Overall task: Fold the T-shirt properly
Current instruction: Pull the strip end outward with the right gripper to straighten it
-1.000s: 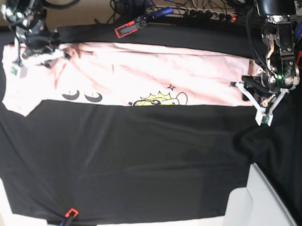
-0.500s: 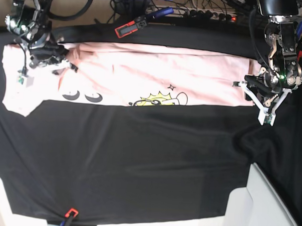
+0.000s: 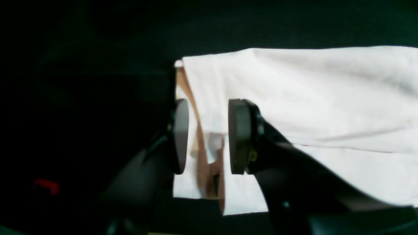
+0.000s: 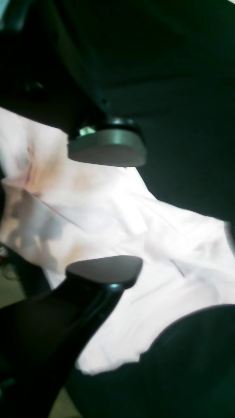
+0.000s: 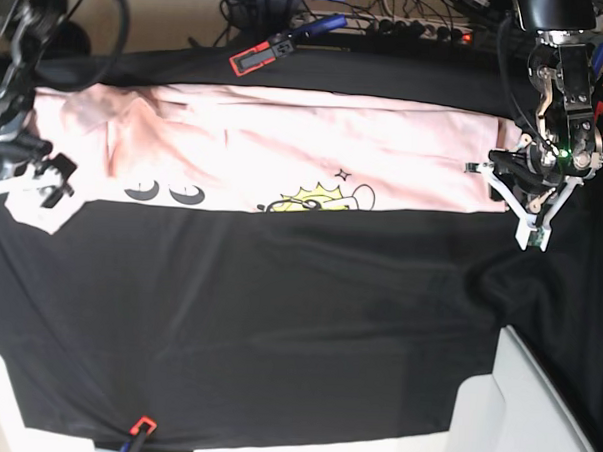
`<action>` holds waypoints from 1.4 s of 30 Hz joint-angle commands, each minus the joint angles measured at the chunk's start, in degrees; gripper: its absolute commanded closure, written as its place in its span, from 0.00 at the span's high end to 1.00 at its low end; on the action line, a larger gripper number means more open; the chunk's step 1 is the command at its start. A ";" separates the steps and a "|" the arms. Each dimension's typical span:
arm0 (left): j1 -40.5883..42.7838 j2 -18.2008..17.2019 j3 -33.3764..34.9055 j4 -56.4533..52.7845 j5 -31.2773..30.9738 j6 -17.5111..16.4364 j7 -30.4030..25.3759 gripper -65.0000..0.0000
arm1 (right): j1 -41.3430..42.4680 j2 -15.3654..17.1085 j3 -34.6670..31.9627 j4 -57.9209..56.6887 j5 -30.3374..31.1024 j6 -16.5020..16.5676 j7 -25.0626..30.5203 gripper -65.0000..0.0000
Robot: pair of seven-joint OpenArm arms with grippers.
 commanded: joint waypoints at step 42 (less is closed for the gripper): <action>-0.55 -0.49 -0.33 0.89 -0.07 -0.09 -0.84 0.32 | 23.49 8.27 -10.06 -41.55 -16.38 6.29 9.64 0.53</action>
